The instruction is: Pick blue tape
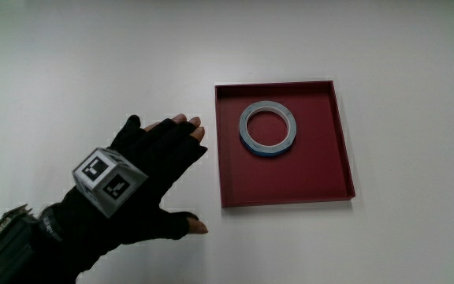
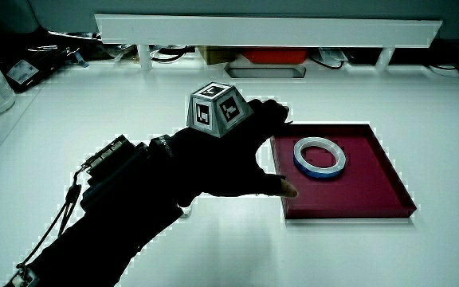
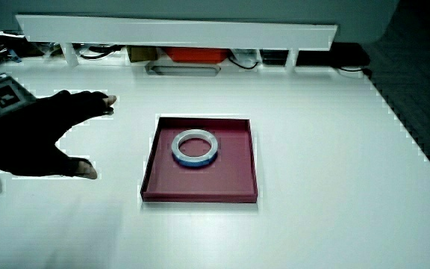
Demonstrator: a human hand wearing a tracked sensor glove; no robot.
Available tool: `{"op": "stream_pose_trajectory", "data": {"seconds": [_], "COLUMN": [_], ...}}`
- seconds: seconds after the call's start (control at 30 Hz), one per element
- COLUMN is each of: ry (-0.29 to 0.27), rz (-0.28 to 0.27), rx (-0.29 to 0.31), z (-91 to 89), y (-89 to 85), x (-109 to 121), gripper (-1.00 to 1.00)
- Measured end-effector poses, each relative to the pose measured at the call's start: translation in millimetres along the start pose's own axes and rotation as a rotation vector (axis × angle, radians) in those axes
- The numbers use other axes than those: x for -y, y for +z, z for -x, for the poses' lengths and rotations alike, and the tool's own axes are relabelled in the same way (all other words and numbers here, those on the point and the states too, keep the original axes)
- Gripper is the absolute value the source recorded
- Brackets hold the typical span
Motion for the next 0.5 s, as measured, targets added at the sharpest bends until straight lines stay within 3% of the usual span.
{"op": "stream_pose_trajectory", "data": {"seconds": [0.17, 0.2, 0.27, 0.3, 0.33, 0.37, 0.43, 0.5], "ry": [-0.026, -0.022, -0.053, -0.033, -0.036, -0.041, -0.058, -0.033], "rz": [-0.032, -0.021, -0.057, -0.017, -0.02, -0.031, -0.059, -0.01], "rx": [0.081, 0.185, 0.154, 0.139, 0.104, 0.169, 0.184, 0.115], "z": [10.6, 22.4, 17.8, 15.5, 10.1, 18.1, 17.1, 10.6], "y": [-16.1, -32.7, -28.9, -27.4, -21.5, -34.4, -38.6, -35.5], "x": [-13.9, -18.3, -26.5, -31.0, -34.8, -40.0, -47.8, -55.4], "gripper": [0.0, 0.0, 0.0, 0.0, 0.0, 0.0, 0.0, 0.0]}}
